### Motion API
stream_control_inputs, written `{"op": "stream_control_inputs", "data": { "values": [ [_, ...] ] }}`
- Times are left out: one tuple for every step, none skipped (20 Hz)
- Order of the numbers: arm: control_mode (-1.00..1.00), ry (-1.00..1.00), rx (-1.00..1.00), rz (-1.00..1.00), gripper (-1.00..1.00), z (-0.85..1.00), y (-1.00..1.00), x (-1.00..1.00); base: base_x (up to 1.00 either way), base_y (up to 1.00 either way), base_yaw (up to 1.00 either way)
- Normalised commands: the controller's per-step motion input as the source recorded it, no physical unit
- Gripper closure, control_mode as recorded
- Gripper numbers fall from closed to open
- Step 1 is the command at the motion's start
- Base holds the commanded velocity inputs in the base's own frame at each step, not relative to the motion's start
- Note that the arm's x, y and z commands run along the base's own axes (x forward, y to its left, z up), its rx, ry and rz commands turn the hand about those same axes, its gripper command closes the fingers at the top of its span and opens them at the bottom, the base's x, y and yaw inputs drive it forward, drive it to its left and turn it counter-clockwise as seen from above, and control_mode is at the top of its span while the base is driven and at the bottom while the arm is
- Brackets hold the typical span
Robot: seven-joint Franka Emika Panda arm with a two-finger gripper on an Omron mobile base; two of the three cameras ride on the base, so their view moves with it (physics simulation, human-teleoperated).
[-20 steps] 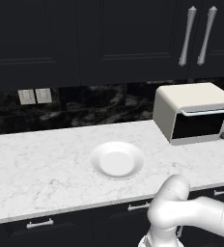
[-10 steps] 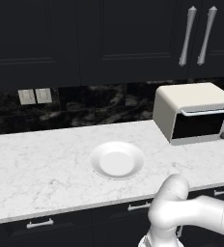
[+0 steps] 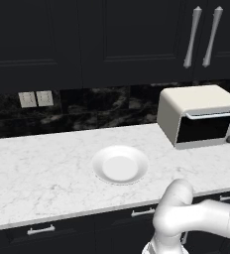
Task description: Pick up the kebab skewer and baguette bread, and place them inside the toaster oven. Close the toaster oven door and start by setting the timer.
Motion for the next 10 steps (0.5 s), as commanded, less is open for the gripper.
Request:
{"op": "stream_control_inputs", "data": {
  "values": [
    [-1.0, 0.05, 0.01, 0.0, -1.0, -0.07, 0.0, 0.14, 0.0, 0.0, 0.0],
    [-1.0, 0.03, 0.01, 0.0, -1.0, 0.0, 0.0, 0.11, 0.0, 0.0, 0.0],
    [-1.0, 0.0, 0.01, 0.0, -1.0, 0.0, 0.0, 0.04, 0.0, 0.0, 0.0],
    [-1.0, 0.0, 0.02, 0.0, -1.0, 0.0, 0.0, 0.09, 0.0, 0.0, 0.0],
    [-1.0, 0.0, 0.02, 0.0, -1.0, 0.0, 0.0, 0.06, 0.0, 0.0, 0.0],
    [-1.0, 0.0, 0.03, 0.0, -1.0, 0.0, -0.01, 0.03, 0.0, 0.0, 0.0],
    [-1.0, 0.0, 0.03, 0.0, -1.0, 0.0, -0.04, 0.01, 0.0, 0.0, 0.0],
    [-1.0, 0.0, 0.03, 0.0, -1.0, 0.0, -0.09, 0.0, 0.0, 0.0, 0.0],
    [-1.0, 0.0, 0.02, 0.0, -1.0, 0.0, -0.1, 0.0, 0.0, 0.0, 0.0],
    [-1.0, 0.0, 0.03, 0.0, -1.0, 0.0, -0.11, 0.0, 0.0, 0.0, 0.0]
  ]
}}
